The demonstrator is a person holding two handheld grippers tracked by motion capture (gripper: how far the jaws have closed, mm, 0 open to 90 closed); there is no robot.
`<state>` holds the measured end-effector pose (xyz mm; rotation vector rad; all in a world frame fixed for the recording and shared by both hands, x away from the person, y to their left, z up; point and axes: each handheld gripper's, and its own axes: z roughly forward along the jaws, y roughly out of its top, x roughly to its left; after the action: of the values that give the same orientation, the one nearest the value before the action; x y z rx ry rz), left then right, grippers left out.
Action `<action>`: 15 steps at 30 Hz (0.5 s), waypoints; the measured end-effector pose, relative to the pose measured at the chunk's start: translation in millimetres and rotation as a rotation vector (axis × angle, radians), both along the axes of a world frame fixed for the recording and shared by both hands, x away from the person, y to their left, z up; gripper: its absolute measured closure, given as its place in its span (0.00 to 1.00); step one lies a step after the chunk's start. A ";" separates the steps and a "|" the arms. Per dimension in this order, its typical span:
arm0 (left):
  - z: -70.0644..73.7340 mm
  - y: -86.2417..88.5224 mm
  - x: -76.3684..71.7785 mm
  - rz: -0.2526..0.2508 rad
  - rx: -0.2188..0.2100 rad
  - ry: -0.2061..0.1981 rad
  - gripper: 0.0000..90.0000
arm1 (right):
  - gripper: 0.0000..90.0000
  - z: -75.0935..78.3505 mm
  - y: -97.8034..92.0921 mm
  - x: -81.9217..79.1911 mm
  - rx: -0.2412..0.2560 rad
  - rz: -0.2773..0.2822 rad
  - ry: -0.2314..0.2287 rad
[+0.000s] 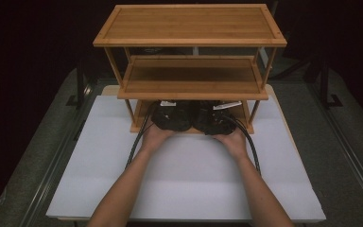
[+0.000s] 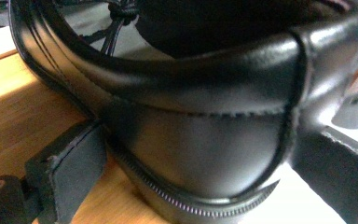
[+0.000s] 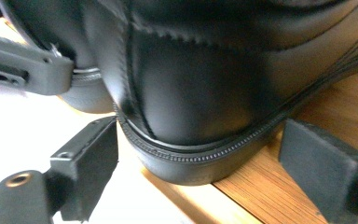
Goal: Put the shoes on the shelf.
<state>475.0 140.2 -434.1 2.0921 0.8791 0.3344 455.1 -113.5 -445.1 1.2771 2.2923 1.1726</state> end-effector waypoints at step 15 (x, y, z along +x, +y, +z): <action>4.9 37.2 -41.1 -0.025 0.051 -0.009 0.06 | 0.04 8.7 -25.8 -45.0 -0.045 0.010 -0.033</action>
<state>433.9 177.5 -429.2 2.1450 0.8469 0.3561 410.1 -139.3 -436.4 1.2227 2.2908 1.1308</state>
